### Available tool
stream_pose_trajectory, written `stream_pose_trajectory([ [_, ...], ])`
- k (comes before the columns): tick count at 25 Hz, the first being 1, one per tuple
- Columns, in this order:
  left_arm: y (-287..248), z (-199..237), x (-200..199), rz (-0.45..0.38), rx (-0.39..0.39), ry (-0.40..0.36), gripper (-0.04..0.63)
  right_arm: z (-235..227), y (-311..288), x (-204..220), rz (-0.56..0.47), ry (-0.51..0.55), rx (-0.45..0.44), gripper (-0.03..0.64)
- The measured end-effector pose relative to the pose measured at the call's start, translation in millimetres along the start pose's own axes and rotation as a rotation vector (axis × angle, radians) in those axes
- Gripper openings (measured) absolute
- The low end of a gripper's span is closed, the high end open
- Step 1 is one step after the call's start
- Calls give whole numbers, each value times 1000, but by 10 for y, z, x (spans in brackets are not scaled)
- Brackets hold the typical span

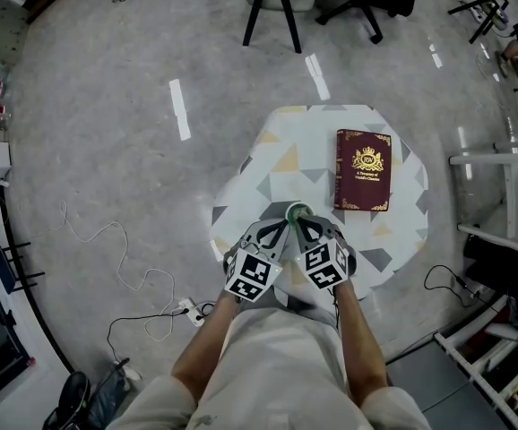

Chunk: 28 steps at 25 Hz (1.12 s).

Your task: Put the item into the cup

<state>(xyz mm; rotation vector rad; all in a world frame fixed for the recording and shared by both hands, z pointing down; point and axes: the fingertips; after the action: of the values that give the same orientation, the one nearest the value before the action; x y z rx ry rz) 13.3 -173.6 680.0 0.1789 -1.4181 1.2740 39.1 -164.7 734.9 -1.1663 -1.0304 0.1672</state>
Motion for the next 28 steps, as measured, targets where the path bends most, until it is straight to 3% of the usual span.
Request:
stream_pose_trajectory([
  [17,-4,-27,29,6,-1,1,11,-11,-132,87,52,42,24,8],
  [28,46,-3,-7,1,-2,-8,11,-34,-53,-10,28,51,48,61],
])
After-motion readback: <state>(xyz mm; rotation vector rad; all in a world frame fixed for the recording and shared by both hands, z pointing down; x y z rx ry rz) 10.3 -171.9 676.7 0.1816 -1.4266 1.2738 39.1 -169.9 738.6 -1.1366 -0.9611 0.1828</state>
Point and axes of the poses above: the fingertips, and each gripper's own axes: y backward along the fingers, z to its left, x out of its underside, and after that the axes turned 6 degrees about x, right-handed
